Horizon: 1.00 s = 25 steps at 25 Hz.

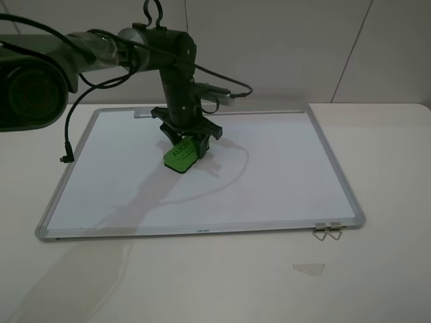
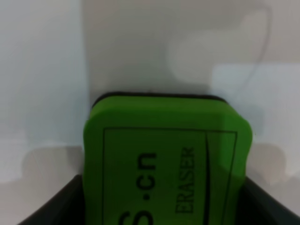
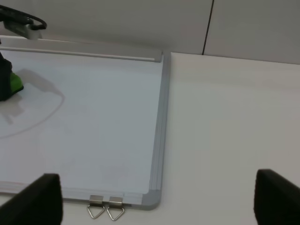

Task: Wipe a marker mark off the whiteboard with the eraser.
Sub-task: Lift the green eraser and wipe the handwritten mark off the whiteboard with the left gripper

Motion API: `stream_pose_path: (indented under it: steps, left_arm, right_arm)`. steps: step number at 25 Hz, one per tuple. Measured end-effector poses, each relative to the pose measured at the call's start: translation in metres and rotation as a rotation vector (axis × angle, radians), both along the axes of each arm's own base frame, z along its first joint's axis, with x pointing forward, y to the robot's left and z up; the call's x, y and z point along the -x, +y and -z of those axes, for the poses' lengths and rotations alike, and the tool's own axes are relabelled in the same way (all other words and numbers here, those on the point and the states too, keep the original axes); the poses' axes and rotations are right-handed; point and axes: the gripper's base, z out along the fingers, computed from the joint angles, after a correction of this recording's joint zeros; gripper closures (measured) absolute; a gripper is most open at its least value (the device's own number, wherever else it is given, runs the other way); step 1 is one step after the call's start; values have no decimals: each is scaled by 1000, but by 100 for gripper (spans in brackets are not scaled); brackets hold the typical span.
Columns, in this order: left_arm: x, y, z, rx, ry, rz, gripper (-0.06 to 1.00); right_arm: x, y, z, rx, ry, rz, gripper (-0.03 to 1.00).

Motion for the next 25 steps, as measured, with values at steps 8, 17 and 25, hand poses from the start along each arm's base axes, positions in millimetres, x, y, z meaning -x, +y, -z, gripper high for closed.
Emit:
stream_pose_path:
  steps: [8,17,25]
  left_arm:
    - [-7,5,2,-37,-60,25,35]
    - [-19,26,13,-14,-20,-46,35]
    - [-15,19,12,-14,-21,-24,35]
  right_arm:
    - [0,0,0,0,0,0,15]
    - [0,0,0,0,0,0,15]
    - [0,0,0,0,0,0,15]
